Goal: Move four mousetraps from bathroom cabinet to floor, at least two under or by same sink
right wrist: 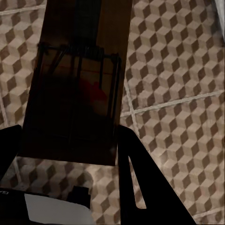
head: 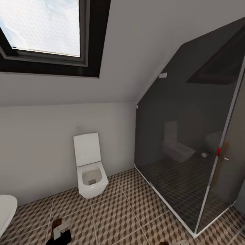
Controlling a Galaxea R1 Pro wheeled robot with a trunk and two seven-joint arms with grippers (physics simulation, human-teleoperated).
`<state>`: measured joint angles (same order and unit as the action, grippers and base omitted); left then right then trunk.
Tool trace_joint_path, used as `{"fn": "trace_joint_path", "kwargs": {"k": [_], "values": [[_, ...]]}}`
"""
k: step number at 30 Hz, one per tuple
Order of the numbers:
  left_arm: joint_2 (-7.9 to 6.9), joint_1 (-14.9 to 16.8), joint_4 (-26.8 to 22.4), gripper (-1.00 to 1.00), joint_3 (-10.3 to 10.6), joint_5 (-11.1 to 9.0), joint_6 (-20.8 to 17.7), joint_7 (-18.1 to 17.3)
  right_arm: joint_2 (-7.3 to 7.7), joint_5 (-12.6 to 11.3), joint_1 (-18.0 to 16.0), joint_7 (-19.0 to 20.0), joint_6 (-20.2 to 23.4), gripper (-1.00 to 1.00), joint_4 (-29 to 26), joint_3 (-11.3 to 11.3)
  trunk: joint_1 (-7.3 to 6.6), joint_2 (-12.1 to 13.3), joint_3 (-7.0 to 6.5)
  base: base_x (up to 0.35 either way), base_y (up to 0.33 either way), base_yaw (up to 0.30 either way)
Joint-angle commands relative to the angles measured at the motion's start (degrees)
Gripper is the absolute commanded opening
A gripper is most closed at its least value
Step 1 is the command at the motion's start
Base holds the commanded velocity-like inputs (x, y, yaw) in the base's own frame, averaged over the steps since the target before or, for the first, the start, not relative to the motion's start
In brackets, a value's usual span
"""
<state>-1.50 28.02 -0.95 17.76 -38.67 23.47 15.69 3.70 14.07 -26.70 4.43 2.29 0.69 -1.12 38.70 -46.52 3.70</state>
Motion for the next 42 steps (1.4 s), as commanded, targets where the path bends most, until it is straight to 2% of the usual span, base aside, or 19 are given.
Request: {"fn": "trace_joint_path", "kwargs": {"k": [1, 3, 6, 8, 11, 13, 18, 28, 42], "values": [[-0.71, 0.05, -0.05, -1.00, 0.70, 0.10, -0.41, -0.03, 0.62, -0.15, -0.06, 0.19, 0.52, -1.00, -0.37, -0.22, 0.04, -0.06, 0.10, 0.323, 0.000, 0.000], [-3.54, 0.04, -0.06, -1.00, 0.61, -0.08, -1.14, -3.31, 1.91, -1.21, -0.04, 0.16, 3.13, -1.00, -3.07, -0.41, 0.04, -0.06, 0.10, 0.323, 0.000, 0.000], [-6.17, 0.07, -0.09, -1.00, 0.50, -1.14, -1.51, -7.70, 2.29, -1.65, -0.03, 0.15, 6.63, -1.00, -6.94, -0.49, 0.04, -0.06, 0.10, 0.323, 0.000, 0.000], [-7.57, 0.07, -0.06, -1.00, 0.20, -3.17, -1.67, -10.94, 2.33, -1.79, -0.06, 0.14, 9.03, -1.00, -9.67, -0.49, 0.04, -0.06, 0.10, 0.323, 0.000, 0.000], [-9.45, 0.03, 0.03, -1.00, -0.16, -8.34, -1.86, -15.53, 2.29, -1.93, -0.07, 0.17, 11.35, -1.00, -13.57, -0.47, 0.04, -0.06, 0.10, 0.323, 0.000, 0.000], [-9.86, 0.04, 0.03, -1.00, -0.21, -9.86, -1.88, -16.38, 2.28, -1.94, -0.06, 0.20, 11.48, -1.00, -14.70, -0.42, 0.04, -0.06, 0.10, 0.323, 0.000, 0.000], [-10.29, 0.03, 0.06, -1.00, -0.19, -11.11, -1.88, -17.47, 2.22, -1.77, -0.08, 0.18, 11.28, -1.00, -15.98, -0.38, 0.04, -0.06, 0.10, 0.323, 0.000, 0.000], [-10.37, 0.02, 0.39, -1.00, -0.18, -11.62, -1.44, -17.70, 2.19, -1.84, -0.06, 0.38, 11.45, -1.00, -16.21, -0.37, 0.04, -0.06, 0.10, 0.279, 0.000, 0.076], [-10.42, 0.01, 0.51, -1.00, -0.18, -11.69, -1.27, -17.53, 2.19, -1.79, -0.02, 0.17, 11.60, -1.00, -16.16, -0.35, 0.04, -0.06, 0.10, 0.026, 0.000, 0.271]]}}
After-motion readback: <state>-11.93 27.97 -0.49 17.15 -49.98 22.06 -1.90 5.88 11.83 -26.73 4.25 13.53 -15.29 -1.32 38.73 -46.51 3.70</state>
